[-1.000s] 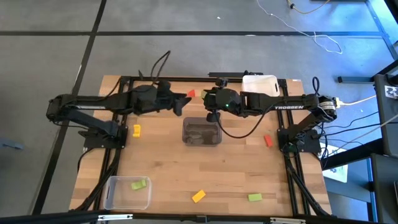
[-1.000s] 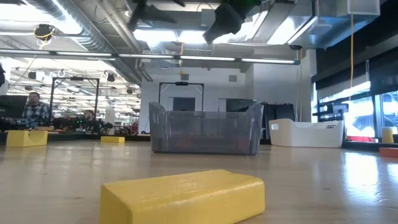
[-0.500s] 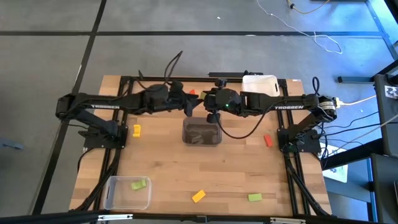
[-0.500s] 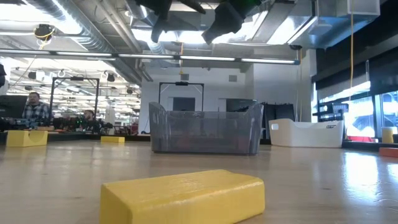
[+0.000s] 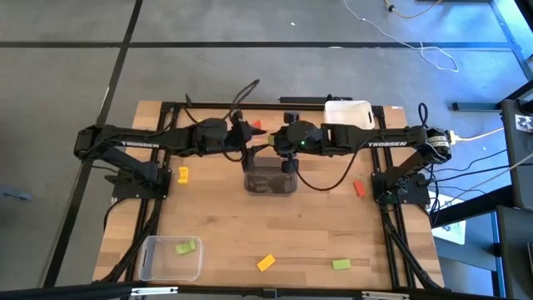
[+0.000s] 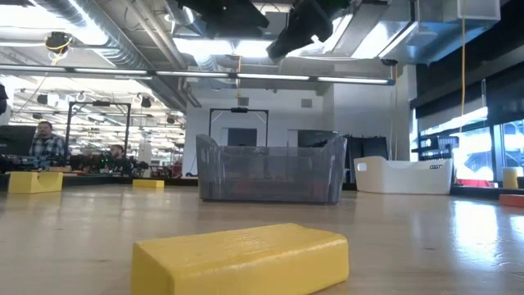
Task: Sort & place blocks by color
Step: Put the top green block into the transparent bin
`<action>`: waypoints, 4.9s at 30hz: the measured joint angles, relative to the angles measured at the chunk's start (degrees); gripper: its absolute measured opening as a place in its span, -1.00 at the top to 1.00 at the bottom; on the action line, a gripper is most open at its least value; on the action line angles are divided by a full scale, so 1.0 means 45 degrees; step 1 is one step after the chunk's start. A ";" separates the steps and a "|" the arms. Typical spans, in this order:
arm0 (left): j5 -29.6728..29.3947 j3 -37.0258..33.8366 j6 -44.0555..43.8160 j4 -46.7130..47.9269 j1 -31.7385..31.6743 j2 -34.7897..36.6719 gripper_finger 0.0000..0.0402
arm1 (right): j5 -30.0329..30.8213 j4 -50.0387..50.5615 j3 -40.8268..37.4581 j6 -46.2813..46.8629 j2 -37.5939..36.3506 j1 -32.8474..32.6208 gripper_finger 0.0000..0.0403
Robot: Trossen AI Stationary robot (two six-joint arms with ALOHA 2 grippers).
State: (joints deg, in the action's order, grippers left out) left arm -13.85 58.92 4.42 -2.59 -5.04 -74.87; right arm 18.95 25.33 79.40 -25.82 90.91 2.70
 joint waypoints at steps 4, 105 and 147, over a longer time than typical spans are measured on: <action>-0.0173 0.0000 0.1622 0.0955 0.0372 0.0000 0.04 | -0.0554 0.0042 0.0000 0.0005 0.0000 0.0000 0.36; -0.0711 0.0010 0.3435 0.0344 0.0660 -0.0777 0.76 | -0.2031 -0.0473 -0.0015 0.0348 0.0010 0.0019 0.30; -0.7908 -0.0005 -0.3329 0.4040 0.4543 0.2535 0.81 | -0.3573 -0.0836 0.0010 0.0228 0.0153 -0.0099 0.35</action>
State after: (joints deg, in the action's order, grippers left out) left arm -49.43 58.89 -10.56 15.59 15.40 -63.46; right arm 2.87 21.57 79.44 -24.80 91.60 2.25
